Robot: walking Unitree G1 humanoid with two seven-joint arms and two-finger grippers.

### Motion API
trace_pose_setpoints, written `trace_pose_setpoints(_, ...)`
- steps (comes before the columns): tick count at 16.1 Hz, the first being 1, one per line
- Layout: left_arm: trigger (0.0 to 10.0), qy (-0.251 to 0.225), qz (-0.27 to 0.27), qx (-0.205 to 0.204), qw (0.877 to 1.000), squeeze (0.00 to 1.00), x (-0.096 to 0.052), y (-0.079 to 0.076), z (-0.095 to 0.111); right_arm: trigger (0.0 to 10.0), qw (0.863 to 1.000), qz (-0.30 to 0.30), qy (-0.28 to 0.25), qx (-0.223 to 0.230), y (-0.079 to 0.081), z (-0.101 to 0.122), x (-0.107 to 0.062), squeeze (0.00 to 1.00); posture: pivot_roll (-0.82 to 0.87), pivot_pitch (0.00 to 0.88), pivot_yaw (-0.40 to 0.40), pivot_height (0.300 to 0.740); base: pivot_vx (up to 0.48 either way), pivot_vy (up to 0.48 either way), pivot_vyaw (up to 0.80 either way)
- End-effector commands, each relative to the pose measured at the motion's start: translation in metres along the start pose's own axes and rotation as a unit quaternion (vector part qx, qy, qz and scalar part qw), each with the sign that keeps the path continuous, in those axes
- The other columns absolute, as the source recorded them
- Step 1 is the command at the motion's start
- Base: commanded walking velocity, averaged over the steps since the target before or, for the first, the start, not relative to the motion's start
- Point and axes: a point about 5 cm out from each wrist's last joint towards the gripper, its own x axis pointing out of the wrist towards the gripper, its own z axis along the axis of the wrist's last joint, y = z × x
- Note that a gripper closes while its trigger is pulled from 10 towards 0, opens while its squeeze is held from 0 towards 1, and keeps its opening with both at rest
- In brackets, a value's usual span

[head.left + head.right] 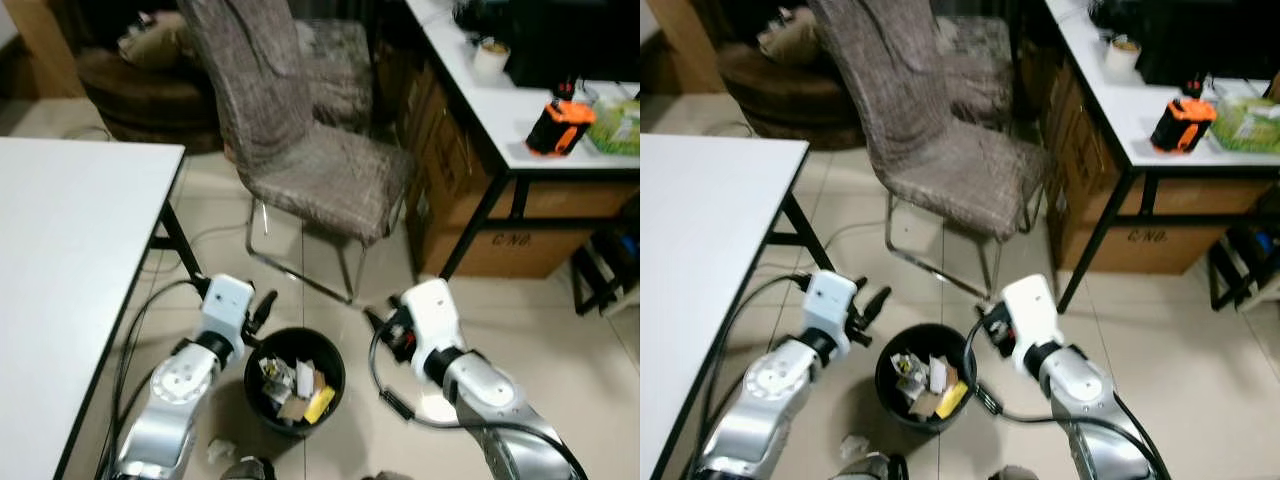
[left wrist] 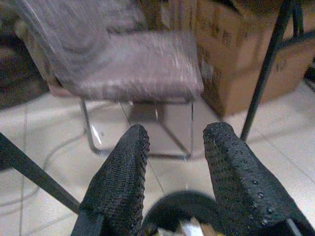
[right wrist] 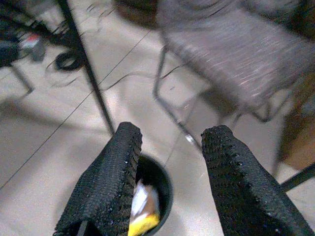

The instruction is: Picking trash to rubbish bin

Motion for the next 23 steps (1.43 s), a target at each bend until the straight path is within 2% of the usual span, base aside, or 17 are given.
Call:
trace_pose_setpoints(1, 10.0, 0.003, 0.001, -0.003, 1.000, 0.00, -0.002, -0.001, 0.003, 10.0, 1.000, -0.016, -0.002, 0.008, -0.005, -0.001, -0.001, 0.00, -0.09, 0.035, -0.001, 0.740, 0.000, 0.000, 0.00)
trace_pose_setpoints(2, 10.0, -0.004, 0.003, -0.004, 1.000, 0.00, -0.003, -0.001, 0.009, 10.0, 1.000, -0.019, -0.010, 0.006, -0.005, 0.003, -0.001, 0.00, -0.08, 0.033, 0.000, 0.740, 0.000, 0.000, 0.00)
trace_pose_setpoints(5, 10.0, -0.038, 0.012, -0.002, 0.999, 0.00, -0.009, 0.002, 0.043, 10.0, 0.994, -0.040, -0.094, 0.037, -0.005, 0.040, -0.006, 0.00, -0.08, 0.024, 0.001, 0.740, 0.000, 0.000, 0.00)
trace_pose_setpoints(6, 10.0, -0.043, 0.014, 0.000, 0.999, 0.00, -0.010, 0.002, 0.047, 10.0, 0.993, -0.041, -0.101, 0.038, -0.005, 0.043, -0.006, 0.00, -0.08, 0.022, 0.000, 0.740, 0.000, 0.000, 0.00)
trace_pose_setpoints(7, 10.0, -0.064, 0.022, -0.005, 0.998, 0.00, -0.008, 0.004, 0.063, 10.0, 0.992, -0.038, -0.116, 0.038, -0.004, 0.050, -0.006, 0.00, -0.07, 0.020, -0.006, 0.740, 0.000, 0.000, 0.00)
trace_pose_setpoints(10, 10.0, -0.080, 0.028, -0.010, 0.996, 0.00, -0.008, 0.008, 0.082, 10.0, 0.991, -0.031, -0.126, 0.041, -0.001, 0.057, -0.005, 0.00, -0.07, 0.015, -0.010, 0.740, 0.000, 0.000, 0.00)
trace_pose_setpoints(19, 10.0, -0.069, 0.032, -0.004, 0.997, 0.00, -0.008, 0.008, 0.088, 10.0, 0.991, -0.024, -0.129, 0.034, 0.001, 0.060, -0.003, 0.00, -0.06, 0.000, -0.017, 0.740, 0.000, 0.000, 0.00)
trace_pose_setpoints(23, 10.0, -0.069, 0.032, 0.001, 0.997, 0.00, -0.008, 0.008, 0.089, 10.0, 0.991, -0.020, -0.128, 0.033, 0.002, 0.059, -0.001, 0.00, -0.06, 0.000, -0.018, 0.740, -0.288, 0.000, 0.00)
